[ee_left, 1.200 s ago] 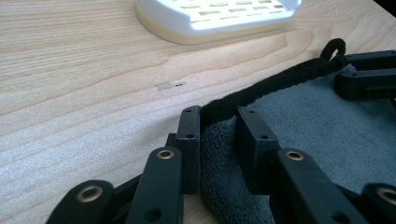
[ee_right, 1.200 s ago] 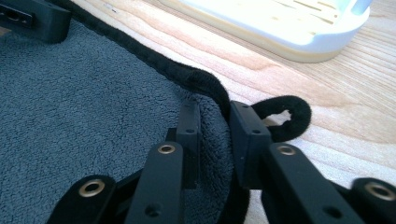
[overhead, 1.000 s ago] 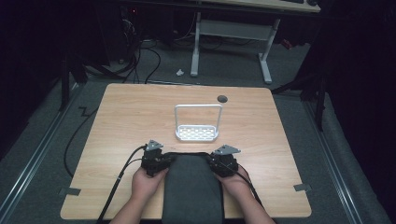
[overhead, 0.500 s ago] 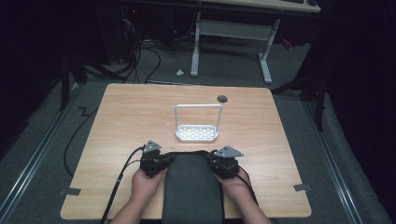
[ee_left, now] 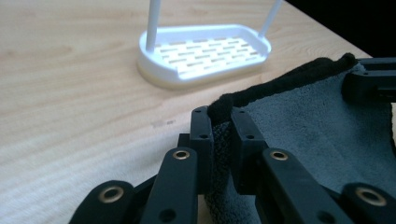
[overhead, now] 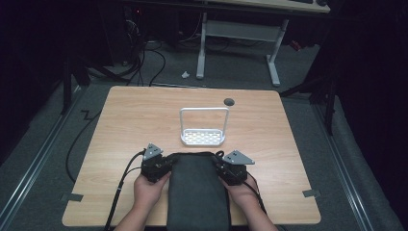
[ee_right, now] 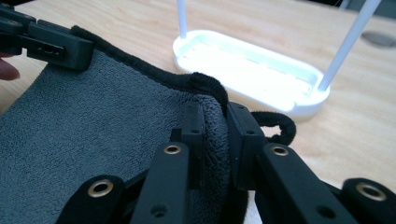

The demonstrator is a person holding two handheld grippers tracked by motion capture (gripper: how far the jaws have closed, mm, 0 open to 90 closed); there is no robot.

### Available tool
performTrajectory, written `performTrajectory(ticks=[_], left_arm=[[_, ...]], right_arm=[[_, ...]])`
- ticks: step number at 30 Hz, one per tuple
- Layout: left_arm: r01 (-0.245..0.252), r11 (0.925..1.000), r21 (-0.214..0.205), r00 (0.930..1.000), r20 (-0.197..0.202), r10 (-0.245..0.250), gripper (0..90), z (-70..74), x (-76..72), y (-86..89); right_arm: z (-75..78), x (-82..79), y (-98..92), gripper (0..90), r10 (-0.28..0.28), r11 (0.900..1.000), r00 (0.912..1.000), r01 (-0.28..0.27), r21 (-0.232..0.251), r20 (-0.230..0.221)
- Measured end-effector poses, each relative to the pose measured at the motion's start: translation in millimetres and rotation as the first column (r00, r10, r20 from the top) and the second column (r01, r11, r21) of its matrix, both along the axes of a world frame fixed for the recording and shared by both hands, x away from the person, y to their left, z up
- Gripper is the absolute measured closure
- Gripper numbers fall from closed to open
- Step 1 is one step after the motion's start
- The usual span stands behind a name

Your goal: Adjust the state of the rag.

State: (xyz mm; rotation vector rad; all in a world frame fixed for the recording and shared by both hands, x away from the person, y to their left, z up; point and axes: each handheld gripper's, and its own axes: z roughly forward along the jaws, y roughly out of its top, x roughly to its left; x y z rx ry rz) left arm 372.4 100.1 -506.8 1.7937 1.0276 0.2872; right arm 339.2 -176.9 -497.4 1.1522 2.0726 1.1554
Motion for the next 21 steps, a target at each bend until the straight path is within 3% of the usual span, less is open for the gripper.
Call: performTrajectory(ticks=[8,16,21], left_arm=[[0.005,0.9993,-0.038,0.9988,0.050,-0.003,81.0,23.8,0.2,1.9],[0.003,0.9984,-0.057,0.9951,0.099,0.003,81.0,47.0,0.5,-5.3],[0.011,0.9981,-0.060,0.9907,0.136,-0.003,81.1,62.4,5.1,-9.1]], right_arm=[[22.8,-3.8,-2.4,78.9,-0.013,0.9996,0.9974,0.011,0.027,0.071],[42.0,0.4,-7.5,79.0,-0.022,0.9988,0.9960,0.018,0.044,0.087],[56.1,1.8,-11.9,79.0,-0.039,0.9976,0.9910,0.031,0.063,0.128]])
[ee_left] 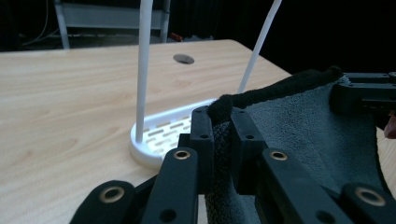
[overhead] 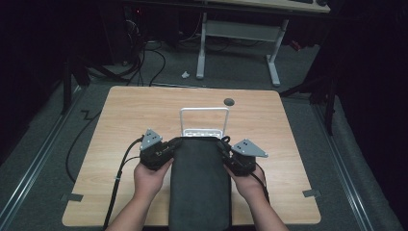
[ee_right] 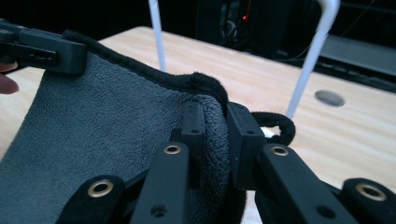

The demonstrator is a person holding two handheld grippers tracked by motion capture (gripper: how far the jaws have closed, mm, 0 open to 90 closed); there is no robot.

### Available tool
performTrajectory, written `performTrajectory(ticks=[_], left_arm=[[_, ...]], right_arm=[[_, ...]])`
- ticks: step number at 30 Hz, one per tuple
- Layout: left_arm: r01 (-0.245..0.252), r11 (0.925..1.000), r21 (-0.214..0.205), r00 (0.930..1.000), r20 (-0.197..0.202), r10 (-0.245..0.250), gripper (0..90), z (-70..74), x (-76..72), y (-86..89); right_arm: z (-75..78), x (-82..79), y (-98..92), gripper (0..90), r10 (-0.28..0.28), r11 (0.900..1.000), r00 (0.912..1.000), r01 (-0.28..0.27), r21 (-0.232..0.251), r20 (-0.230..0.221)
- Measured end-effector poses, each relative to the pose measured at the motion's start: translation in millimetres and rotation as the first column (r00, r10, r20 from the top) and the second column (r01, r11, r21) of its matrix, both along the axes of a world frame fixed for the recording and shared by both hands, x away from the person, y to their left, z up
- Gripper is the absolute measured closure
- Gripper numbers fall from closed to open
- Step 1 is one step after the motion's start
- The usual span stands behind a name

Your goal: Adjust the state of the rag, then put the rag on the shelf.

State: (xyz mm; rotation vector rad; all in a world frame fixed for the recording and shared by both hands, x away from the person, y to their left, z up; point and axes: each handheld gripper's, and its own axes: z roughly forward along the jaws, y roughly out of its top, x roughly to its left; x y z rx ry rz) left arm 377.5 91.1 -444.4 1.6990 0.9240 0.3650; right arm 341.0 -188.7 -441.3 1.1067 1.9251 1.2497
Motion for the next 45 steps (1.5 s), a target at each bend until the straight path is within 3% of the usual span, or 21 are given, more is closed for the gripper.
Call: performTrajectory(ticks=[5,11,18,30,40,45], left_arm=[[0.004,0.9999,-0.015,0.9993,0.037,-0.004,81.6,14.0,1.9,-2.6],[0.007,0.9998,-0.017,0.9961,0.088,-0.006,81.6,31.5,6.1,-5.2],[0.014,0.9994,-0.030,0.9921,0.125,-0.010,81.8,45.7,11.4,-5.9],[0.009,0.9981,-0.061,0.9799,0.200,0.003,82.1,72.2,16.2,-5.1],[0.014,0.9990,-0.043,0.9651,0.262,-0.003,82.2,100.5,17.5,-7.0],[0.004,0.9994,-0.035,0.9610,0.276,0.006,82.3,112.6,23.8,-10.8]], right_arm=[[14.5,0.7,-5.5,79.0,-0.019,0.9996,0.9996,0.018,0.022,0.022],[32.8,4.4,-8.1,79.2,-0.027,0.9995,0.9971,0.026,0.015,0.071],[48.2,10.3,-9.5,79.2,-0.045,0.9988,0.9948,0.043,0.023,0.092],[73.4,13.9,-7.9,79.2,-0.062,0.9975,0.9865,0.056,0.042,0.152],[96.0,16.9,-8.1,79.2,-0.070,0.9969,0.9773,0.061,0.050,0.200],[107.9,22.3,-9.6,79.4,-0.081,0.9960,0.9707,0.070,0.056,0.226]])
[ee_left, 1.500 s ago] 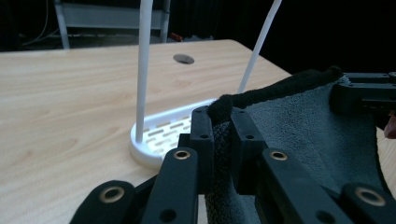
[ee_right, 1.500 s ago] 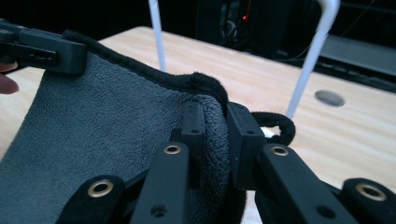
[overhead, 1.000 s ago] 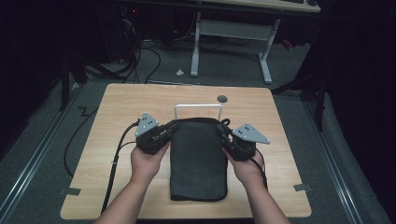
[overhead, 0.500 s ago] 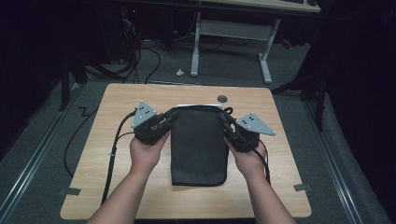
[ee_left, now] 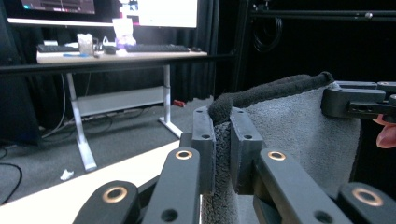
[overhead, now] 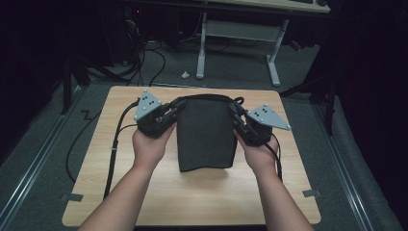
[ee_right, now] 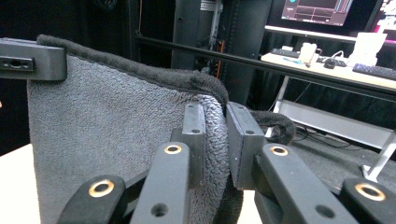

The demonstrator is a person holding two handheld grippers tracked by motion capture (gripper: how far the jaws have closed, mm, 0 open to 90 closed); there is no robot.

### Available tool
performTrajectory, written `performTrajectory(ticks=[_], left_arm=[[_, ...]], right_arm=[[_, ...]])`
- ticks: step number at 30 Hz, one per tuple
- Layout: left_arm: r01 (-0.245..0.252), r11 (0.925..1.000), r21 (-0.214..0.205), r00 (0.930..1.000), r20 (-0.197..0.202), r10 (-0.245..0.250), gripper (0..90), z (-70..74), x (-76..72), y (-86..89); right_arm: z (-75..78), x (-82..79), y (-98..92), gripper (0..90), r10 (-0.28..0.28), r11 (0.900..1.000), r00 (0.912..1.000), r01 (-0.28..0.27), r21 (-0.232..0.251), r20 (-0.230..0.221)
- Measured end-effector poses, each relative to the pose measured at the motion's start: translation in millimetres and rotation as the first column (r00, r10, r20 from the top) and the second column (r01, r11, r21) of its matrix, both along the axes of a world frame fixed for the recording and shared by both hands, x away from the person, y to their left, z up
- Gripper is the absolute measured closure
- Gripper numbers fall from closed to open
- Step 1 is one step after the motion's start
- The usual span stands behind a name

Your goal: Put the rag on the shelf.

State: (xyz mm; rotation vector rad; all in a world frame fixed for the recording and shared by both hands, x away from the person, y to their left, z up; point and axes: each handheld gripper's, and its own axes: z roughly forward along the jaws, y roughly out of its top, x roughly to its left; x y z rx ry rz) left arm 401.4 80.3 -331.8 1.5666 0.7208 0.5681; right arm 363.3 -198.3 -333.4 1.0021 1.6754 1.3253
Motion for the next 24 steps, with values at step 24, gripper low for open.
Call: performTrajectory(ticks=[24], left_arm=[[-0.097,0.9865,0.132,0.9927,0.084,0.087,82.0,8.4,82.3,-14.4]], right_arm=[[9.1,79.4,-1.9,79.5,-0.024,0.9987,0.9997,0.024,-0.045,0.002]])
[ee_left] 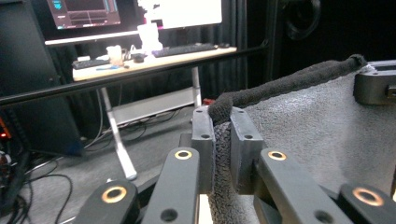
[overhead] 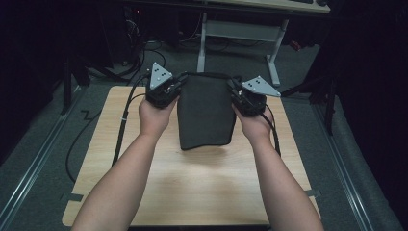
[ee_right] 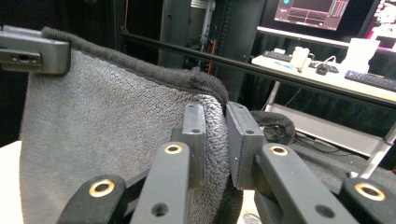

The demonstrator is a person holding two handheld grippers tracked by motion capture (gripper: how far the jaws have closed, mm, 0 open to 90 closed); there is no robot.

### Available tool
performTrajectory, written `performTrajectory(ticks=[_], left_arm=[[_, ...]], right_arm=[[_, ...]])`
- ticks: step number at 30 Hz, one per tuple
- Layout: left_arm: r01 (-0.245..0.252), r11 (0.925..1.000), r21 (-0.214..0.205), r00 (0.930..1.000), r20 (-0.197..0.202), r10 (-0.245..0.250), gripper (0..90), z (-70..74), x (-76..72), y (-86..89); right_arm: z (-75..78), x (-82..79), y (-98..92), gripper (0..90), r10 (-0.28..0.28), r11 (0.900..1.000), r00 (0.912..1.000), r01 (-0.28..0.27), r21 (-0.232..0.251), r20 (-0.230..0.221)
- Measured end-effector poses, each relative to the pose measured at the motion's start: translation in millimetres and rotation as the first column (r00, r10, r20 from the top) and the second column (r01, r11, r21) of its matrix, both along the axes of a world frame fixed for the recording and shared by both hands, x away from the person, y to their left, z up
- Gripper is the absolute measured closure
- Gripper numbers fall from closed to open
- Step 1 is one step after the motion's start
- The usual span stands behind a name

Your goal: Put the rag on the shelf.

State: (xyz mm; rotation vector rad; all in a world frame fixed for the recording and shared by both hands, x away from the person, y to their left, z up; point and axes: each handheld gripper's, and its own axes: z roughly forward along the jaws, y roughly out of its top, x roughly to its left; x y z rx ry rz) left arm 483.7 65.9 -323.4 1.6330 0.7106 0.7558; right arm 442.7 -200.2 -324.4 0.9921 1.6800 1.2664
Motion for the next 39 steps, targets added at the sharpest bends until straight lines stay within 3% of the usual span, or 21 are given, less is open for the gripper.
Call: performTrajectory(ticks=[3,7,10,18,20,25,29,32,35,36,37,38,39], left_arm=[[-0.008,0.9997,0.025,0.9998,-0.018,0.008,81.9,-4.8,11.6,-1.0],[-0.007,0.9997,0.025,0.9952,-0.098,0.010,81.5,-16.7,26.2,0.6],[-0.002,0.9990,0.044,0.9922,-0.124,0.007,81.4,-26.7,32.1,-0.7],[0.030,0.9975,0.064,0.9817,-0.189,-0.017,82.3,-48.3,38.4,-4.2],[0.030,0.9983,0.049,0.9778,-0.209,-0.019,82.3,-53.1,39.7,-3.8],[0.035,0.9983,0.046,0.9702,-0.241,-0.023,82.2,-62.4,40.9,-3.9],[0.029,0.9978,0.059,0.9651,-0.262,-0.013,81.7,-66.8,40.9,-4.2],[0.035,0.9977,0.058,0.9544,-0.298,-0.016,81.2,-74.4,42.9,-2.6],[0.041,0.9992,-0.004,0.9369,-0.347,-0.040,81.2,-82.4,46.7,1.4],[0.041,0.9992,-0.004,0.9369,-0.347,-0.040,81.2,-82.4,46.7,1.4],[0.046,0.9987,-0.022,0.9304,-0.363,-0.051,81.2,-85.3,48.4,2.5],[0.046,0.9987,-0.022,0.9304,-0.363,-0.051,81.2,-85.3,48.4,2.5],[0.053,0.9983,-0.024,0.9282,-0.367,-0.058,81.0,-86.4,49.1,3.0]], right_arm=[[-3.7,11.3,0.8,79.5,-0.002,0.9999,1.0000,0.001,-0.012,-0.004],[-6.8,25.3,3.0,80.1,-0.002,0.9979,0.9999,0.001,-0.064,-0.017],[-11.9,32.3,2.6,80.4,0.003,0.9961,0.9995,-0.006,-0.088,-0.032],[-32.6,45.0,-7.1,80.3,-0.001,0.9962,0.9927,-0.010,-0.087,-0.120],[-37.7,45.9,-9.0,80.5,0.004,0.9986,0.9901,-0.012,-0.052,-0.140],[-46.7,48.4,-11.9,80.6,0.013,0.9995,0.9823,-0.018,-0.026,-0.187],[-52.2,50.7,-12.2,80.6,0.016,0.9993,0.9755,-0.023,-0.029,-0.219],[-57.2,52.5,-11.8,80.7,0.015,0.9993,0.9701,-0.023,-0.029,-0.242],[-64.0,54.3,-12.9,80.7,0.023,0.9995,0.9633,-0.028,-0.015,-0.268],[-64.0,54.3,-12.9,80.7,0.023,0.9995,0.9633,-0.028,-0.015,-0.268],[-68.5,55.4,-15.5,80.6,0.039,0.9990,0.9544,-0.031,0.032,-0.296],[-68.5,55.4,-15.5,80.6,0.039,0.9990,0.9544,-0.031,0.032,-0.296],[-71.6,56.2,-18.1,80.6,0.051,0.9982,0.9487,-0.039,0.045,-0.312]])
